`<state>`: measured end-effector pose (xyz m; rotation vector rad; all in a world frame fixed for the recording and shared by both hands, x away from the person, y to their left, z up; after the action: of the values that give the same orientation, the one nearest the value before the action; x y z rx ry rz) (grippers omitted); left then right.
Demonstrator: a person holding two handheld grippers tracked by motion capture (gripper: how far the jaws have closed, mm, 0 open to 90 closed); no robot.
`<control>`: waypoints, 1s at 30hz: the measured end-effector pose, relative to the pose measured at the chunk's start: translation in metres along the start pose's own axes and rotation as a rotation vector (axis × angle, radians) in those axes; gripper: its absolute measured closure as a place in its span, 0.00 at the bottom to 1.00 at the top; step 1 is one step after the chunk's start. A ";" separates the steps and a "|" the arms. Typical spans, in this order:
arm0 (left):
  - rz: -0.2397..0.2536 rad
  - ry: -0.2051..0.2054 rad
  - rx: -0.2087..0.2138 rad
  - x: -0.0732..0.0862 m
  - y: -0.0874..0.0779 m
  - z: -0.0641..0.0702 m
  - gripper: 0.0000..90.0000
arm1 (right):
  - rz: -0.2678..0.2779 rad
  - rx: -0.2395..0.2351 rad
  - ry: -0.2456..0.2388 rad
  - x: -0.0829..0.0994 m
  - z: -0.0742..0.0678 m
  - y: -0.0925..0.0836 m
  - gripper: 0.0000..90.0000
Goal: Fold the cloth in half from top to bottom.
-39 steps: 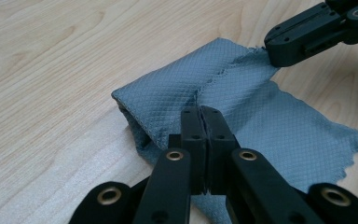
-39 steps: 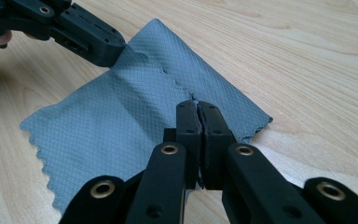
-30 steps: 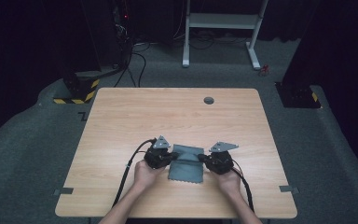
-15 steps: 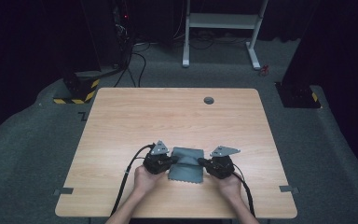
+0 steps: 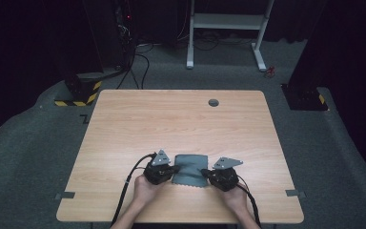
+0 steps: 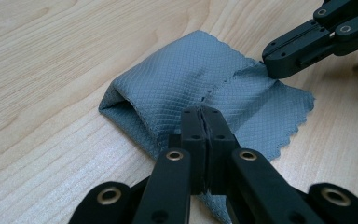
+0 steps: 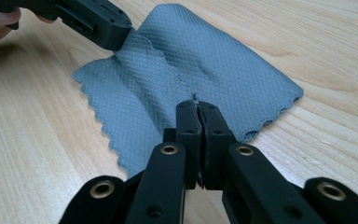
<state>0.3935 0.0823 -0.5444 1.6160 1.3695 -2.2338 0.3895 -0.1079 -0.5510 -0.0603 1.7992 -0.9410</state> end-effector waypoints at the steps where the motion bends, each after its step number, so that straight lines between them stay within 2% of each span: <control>1: -0.001 0.001 -0.002 0.001 0.000 0.001 0.98 | 0.000 0.000 0.001 0.000 -0.001 -0.001 0.98; 10: -0.020 0.015 -0.006 0.008 0.001 0.003 0.98 | -0.013 0.010 -0.024 0.005 -0.007 0.001 0.97; 15: -0.031 0.000 0.004 0.013 0.001 0.004 0.97 | -0.008 0.001 -0.008 0.008 -0.009 0.001 0.96; 17: -0.035 0.015 0.000 0.013 -0.001 0.004 0.97 | -0.010 0.007 -0.018 0.008 -0.010 0.000 0.95; 19: -0.033 0.006 0.002 0.014 -0.002 0.004 0.96 | -0.007 0.007 -0.023 0.008 -0.011 -0.002 0.94; 24: -0.035 -0.011 0.017 0.017 -0.006 0.005 0.87 | 0.001 -0.001 -0.015 0.010 -0.015 -0.005 0.89; 27: -0.027 -0.020 0.021 0.018 -0.011 0.007 0.81 | -0.008 0.003 -0.030 0.011 -0.018 -0.008 0.84; 30: -0.007 -0.040 0.038 0.017 -0.016 0.008 0.77 | 0.002 -0.011 -0.023 0.012 -0.020 -0.013 0.84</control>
<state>0.3722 0.0932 -0.5476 1.5712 1.3334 -2.2962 0.3628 -0.1113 -0.5496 -0.0756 1.7832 -0.9262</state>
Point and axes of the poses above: each handheld gripper's, and its own axes: y roughly forward along the jaws, x roughly out of its underside, z roughly to its right, the point moved 6 cm from there along y, roughly forward along the jaws, and after that the axes turned 5 degrees about -x, right-handed, at the moved point
